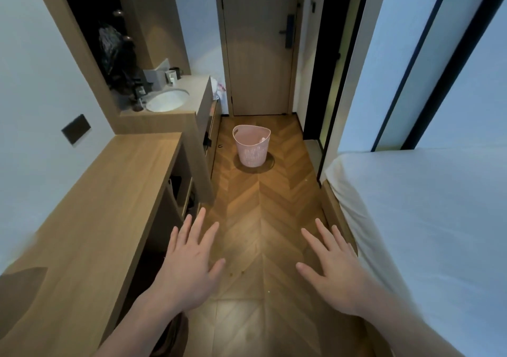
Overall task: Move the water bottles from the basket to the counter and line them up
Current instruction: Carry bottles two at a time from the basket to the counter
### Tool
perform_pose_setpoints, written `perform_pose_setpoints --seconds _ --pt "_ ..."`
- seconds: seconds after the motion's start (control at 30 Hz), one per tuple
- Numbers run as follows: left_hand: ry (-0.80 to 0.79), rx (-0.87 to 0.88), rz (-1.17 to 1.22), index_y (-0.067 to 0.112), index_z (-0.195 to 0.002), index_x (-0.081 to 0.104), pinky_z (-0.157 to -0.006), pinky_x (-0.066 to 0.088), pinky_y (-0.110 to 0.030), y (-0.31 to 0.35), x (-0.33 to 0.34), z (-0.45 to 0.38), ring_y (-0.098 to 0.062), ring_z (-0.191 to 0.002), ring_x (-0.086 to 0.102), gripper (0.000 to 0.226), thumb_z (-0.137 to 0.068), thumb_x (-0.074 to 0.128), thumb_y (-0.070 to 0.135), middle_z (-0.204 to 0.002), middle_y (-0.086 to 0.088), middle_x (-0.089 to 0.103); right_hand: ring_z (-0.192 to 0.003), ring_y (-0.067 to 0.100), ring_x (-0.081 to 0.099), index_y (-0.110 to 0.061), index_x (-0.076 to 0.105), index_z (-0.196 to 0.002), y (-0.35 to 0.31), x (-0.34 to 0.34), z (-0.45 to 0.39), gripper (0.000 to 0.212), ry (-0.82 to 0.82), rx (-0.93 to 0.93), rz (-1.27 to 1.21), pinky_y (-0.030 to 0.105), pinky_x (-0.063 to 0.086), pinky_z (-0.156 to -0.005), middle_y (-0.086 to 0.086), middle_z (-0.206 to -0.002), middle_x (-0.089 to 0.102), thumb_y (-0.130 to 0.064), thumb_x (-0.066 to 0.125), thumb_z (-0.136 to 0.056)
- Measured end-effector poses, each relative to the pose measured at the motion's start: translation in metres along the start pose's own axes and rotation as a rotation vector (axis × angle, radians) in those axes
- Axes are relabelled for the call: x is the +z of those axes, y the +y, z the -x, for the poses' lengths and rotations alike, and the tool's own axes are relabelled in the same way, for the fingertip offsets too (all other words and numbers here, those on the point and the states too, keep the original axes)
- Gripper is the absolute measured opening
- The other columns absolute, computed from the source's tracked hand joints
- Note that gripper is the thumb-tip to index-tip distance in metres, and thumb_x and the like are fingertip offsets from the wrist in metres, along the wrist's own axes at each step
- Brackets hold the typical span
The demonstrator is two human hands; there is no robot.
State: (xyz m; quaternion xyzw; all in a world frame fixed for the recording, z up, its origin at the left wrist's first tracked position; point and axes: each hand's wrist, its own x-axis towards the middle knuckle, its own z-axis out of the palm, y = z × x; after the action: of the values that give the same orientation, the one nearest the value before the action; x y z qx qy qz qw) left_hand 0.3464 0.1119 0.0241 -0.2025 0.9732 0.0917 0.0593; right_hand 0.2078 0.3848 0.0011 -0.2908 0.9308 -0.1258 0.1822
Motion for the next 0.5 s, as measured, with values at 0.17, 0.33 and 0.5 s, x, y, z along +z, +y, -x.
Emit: perform_pose_setpoints --seconds 0.17,0.33,0.5 --pt "0.006 -0.057 0.033 0.041 -0.165 -0.005 -0.123 -0.018 -0.044 0.010 -0.010 -0.069 -0.019 -0.152 -0.034 0.078 -0.103 0.037 0.065 -0.166 0.009 -0.036 -0.159 0.021 -0.024 -0.048 -0.003 -0.165 0.008 -0.053 -0.090 0.076 -0.008 -0.063 0.058 0.051 -0.003 -0.129 -0.015 -0.170 -0.029 -0.072 0.032 -0.102" --pt "0.022 -0.115 0.041 0.040 -0.165 -0.003 -0.123 -0.019 -0.044 -0.012 -0.020 -0.139 -0.019 -0.151 -0.036 0.078 -0.103 0.037 0.065 -0.166 0.008 -0.036 -0.159 0.021 -0.024 -0.046 -0.002 -0.166 -0.005 -0.085 -0.179 0.076 0.004 -0.142 0.071 0.050 -0.003 -0.129 -0.014 -0.171 -0.027 -0.070 0.034 -0.102" --pt "0.013 -0.108 0.057 0.040 -0.165 -0.003 -0.126 -0.016 -0.047 -0.038 -0.031 -0.233 -0.021 -0.153 -0.033 0.077 -0.104 0.036 0.064 -0.168 0.006 -0.034 -0.159 0.021 -0.023 -0.048 -0.003 -0.165 -0.016 -0.097 -0.278 0.076 0.041 -0.152 0.092 0.044 -0.008 -0.123 -0.016 -0.171 -0.027 -0.072 0.032 -0.102"
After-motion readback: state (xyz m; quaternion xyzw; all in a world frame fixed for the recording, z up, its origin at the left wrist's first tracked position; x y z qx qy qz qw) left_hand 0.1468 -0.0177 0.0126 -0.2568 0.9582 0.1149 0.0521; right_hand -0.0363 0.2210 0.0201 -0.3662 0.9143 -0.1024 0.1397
